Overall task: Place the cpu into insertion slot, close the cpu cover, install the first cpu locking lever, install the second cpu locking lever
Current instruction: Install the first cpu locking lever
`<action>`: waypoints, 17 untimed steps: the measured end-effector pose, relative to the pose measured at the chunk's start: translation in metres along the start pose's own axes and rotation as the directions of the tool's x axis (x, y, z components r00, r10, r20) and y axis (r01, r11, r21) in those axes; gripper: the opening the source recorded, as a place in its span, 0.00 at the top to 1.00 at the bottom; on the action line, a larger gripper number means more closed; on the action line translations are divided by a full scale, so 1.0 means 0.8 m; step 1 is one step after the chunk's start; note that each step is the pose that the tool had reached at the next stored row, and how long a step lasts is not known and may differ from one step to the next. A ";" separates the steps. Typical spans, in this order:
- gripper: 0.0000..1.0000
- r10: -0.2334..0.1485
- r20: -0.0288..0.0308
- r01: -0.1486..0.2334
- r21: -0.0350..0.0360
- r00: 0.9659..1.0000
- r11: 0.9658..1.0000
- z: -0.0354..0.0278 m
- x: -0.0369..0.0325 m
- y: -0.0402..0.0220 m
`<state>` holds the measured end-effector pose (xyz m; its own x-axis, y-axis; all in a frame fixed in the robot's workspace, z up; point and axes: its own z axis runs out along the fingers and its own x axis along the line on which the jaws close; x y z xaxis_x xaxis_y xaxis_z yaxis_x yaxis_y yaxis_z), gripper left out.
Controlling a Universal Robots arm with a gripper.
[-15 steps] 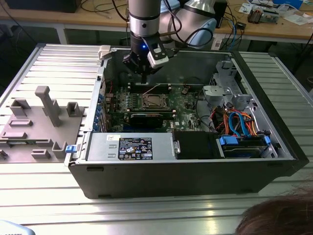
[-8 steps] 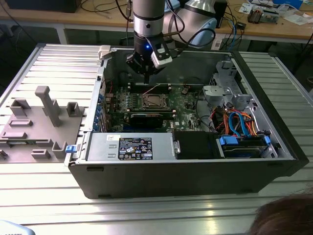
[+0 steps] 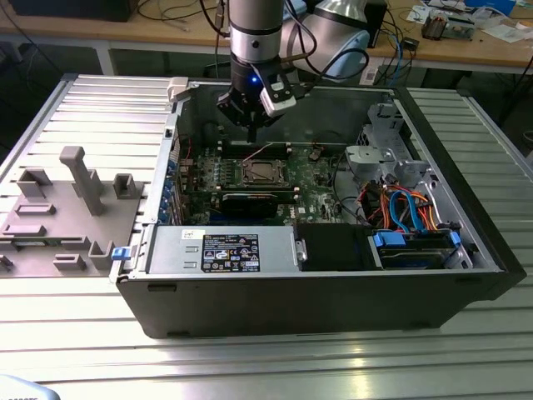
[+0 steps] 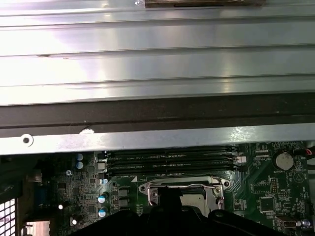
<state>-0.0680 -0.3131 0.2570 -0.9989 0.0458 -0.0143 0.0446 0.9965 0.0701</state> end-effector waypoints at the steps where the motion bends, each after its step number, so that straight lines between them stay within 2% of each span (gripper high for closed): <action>1: 0.89 0.000 0.000 0.000 0.000 1.000 1.000 0.0001 -0.0017 0.0001; 3: 0.89 0.000 0.000 0.000 -0.001 1.000 1.000 0.0018 -0.0067 0.0002; 7: 0.89 -0.005 0.000 0.005 -0.001 1.000 1.000 0.0092 -0.0067 -0.0003; 10: 0.89 -0.025 -0.002 0.025 -0.001 1.000 1.000 0.0108 -0.0067 -0.0004; 17: 0.89 -0.025 -0.002 0.025 -0.001 1.000 1.000 0.0116 -0.0067 -0.0004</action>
<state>-0.0625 -0.3131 0.2479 -0.9997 0.0208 -0.0144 0.0197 0.9973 0.0710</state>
